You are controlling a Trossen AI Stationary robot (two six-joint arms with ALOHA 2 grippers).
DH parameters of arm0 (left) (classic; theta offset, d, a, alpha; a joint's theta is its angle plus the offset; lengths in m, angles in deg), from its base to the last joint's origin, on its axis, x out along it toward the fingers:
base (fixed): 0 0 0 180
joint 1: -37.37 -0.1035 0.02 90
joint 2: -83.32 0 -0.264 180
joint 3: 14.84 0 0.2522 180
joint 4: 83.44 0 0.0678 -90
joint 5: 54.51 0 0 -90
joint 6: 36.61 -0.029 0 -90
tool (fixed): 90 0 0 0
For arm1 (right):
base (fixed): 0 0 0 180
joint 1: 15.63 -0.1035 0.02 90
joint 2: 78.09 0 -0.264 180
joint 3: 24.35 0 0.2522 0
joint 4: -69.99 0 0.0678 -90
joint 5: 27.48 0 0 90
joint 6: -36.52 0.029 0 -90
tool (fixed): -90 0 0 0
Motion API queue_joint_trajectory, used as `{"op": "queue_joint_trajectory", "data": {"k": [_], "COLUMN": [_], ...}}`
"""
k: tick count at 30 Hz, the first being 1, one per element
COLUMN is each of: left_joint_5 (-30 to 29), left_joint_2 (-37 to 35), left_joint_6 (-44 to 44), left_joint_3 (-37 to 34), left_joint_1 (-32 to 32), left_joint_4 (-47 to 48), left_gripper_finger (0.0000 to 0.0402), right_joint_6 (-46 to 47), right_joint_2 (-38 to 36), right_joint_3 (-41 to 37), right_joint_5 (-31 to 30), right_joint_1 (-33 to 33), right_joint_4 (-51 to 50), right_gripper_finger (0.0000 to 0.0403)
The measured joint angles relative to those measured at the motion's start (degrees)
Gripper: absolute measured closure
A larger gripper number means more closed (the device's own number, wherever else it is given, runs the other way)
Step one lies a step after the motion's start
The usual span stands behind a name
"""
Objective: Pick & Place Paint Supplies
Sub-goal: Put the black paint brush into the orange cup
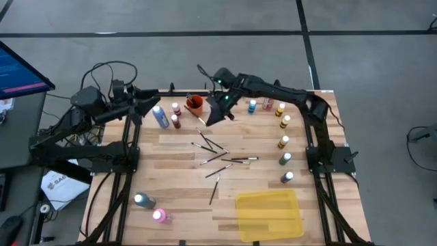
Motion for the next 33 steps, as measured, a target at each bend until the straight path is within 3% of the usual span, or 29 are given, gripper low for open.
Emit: {"op": "queue_joint_trajectory", "data": {"k": [6,16,26,33], "left_joint_5": [-0.4,-1.4,-1.4,-1.4], "left_joint_2": [0.0,0.0,0.0,0.0], "left_joint_6": [-0.1,0.0,0.4,3.0], "left_joint_3": [0.0,0.0,0.0,0.0], "left_joint_1": [0.0,0.0,0.0,0.0], "left_joint_4": [-0.3,-1.6,-4.0,-5.0], "left_gripper_finger": [0.019,0.019,0.019,0.019], "right_joint_6": [-2.9,4.7,22.8,27.9], "right_joint_2": [-2.0,-2.9,-2.9,-2.7], "right_joint_3": [-0.2,-0.1,-0.1,-1.9], "right_joint_5": [-4.7,-3.1,4.2,3.3], "right_joint_1": [6.3,9.6,6.1,7.6], "right_joint_4": [-12.2,-18.6,1.8,0.8], "right_gripper_finger": [0.0403,0.0403,0.0403,0.0403]}}
